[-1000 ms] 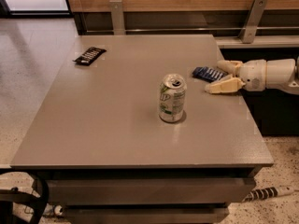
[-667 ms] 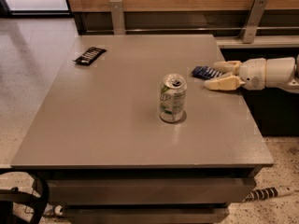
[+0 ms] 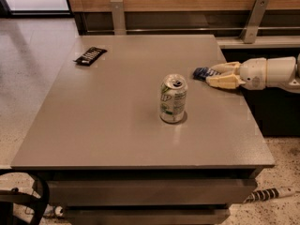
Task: Move rxbar blueberry near rxbar chocolate
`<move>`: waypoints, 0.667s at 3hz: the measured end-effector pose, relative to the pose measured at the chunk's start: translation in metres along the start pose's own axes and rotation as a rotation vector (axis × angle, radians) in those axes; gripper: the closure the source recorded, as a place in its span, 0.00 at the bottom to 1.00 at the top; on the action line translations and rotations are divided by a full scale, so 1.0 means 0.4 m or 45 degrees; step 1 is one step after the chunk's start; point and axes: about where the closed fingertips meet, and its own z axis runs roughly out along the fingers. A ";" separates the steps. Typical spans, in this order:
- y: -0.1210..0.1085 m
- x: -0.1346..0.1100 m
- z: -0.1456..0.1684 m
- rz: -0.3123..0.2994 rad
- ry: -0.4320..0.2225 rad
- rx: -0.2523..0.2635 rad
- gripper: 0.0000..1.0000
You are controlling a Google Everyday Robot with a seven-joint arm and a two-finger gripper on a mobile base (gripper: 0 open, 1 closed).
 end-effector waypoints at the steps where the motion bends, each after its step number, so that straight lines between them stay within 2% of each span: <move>1: -0.004 -0.008 -0.003 -0.003 0.011 0.002 1.00; 2: -0.047 -0.140 -0.044 -0.061 0.152 0.047 1.00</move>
Offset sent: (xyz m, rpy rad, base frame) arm 0.0354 -0.0196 0.1070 -0.2293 -0.0012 -0.0367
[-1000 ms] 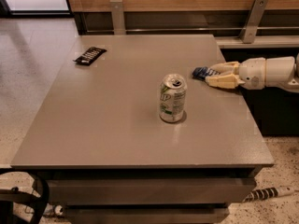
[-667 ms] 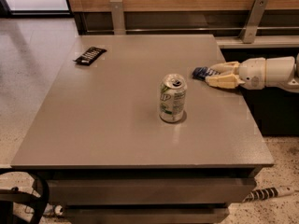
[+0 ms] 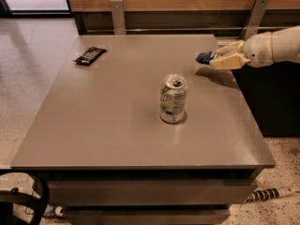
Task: Move rxbar blueberry near rxbar chocolate
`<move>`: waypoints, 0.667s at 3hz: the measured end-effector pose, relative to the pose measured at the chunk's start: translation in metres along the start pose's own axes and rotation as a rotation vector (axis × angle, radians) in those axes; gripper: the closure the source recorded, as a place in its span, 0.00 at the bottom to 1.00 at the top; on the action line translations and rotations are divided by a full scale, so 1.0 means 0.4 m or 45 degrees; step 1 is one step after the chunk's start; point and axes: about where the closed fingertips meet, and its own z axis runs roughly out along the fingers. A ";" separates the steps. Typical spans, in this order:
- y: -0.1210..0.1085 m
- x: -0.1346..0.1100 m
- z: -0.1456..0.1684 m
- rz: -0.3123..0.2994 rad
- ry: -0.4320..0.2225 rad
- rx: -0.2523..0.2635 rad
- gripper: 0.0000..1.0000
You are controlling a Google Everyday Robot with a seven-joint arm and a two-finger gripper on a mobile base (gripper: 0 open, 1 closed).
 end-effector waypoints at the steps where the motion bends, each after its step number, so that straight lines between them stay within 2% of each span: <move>1: -0.023 -0.072 -0.026 -0.033 0.077 0.032 1.00; 2: -0.020 -0.159 -0.033 -0.079 0.126 0.080 1.00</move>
Offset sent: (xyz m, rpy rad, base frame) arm 0.0062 0.0453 0.1182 -0.2225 -0.0789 -0.0751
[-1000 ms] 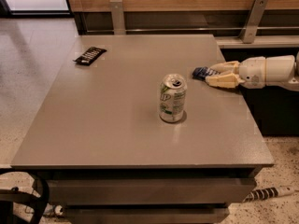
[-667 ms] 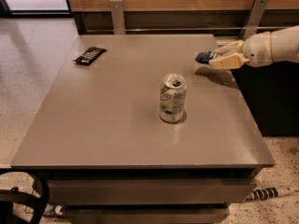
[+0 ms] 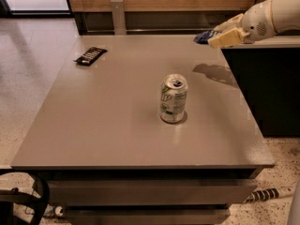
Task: Move rxbar blueberry near rxbar chocolate
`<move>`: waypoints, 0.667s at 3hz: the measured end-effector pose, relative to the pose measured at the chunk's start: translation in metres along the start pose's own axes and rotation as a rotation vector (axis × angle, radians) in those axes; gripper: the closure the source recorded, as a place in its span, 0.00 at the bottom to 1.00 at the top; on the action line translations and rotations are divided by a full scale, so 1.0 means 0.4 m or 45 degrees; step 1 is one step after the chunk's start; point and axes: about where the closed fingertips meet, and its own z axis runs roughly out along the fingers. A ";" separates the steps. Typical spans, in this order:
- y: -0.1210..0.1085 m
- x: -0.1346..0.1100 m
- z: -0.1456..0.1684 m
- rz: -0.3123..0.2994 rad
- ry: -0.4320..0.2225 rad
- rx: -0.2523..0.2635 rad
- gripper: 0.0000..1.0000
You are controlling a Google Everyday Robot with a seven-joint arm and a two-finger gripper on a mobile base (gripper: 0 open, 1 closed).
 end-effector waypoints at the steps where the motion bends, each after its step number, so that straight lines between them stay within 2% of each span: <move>1: 0.036 -0.109 0.021 -0.064 0.045 0.053 1.00; 2: 0.091 -0.198 0.072 -0.136 0.073 0.083 1.00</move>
Offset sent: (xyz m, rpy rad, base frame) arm -0.0144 0.1547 0.0541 -0.1847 -0.1422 0.0131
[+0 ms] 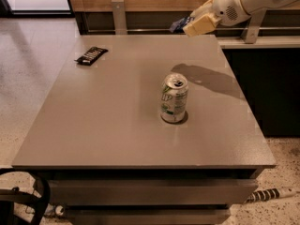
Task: Move rxbar blueberry near rxbar chocolate
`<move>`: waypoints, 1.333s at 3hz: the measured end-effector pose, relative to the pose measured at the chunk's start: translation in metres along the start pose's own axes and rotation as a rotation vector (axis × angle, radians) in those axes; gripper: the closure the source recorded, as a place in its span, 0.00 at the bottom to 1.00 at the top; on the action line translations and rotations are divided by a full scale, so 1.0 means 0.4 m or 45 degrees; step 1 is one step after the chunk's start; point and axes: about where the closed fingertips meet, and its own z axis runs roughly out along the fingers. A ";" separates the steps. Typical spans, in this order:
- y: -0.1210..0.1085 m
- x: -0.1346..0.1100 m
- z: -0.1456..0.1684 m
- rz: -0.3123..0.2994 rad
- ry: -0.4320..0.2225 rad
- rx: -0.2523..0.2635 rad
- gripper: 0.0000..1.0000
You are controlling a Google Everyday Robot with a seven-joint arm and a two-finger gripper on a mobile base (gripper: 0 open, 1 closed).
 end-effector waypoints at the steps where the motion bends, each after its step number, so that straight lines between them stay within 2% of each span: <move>1: 0.054 -0.075 0.083 -0.055 -0.027 -0.033 1.00; 2: 0.079 -0.124 0.178 -0.051 -0.091 -0.066 1.00; 3: 0.115 -0.171 0.281 -0.061 -0.203 -0.130 1.00; 4: 0.151 -0.210 0.344 -0.105 -0.284 -0.185 1.00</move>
Offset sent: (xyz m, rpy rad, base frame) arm 0.0333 0.1310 -0.0212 0.1071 -0.0395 0.1039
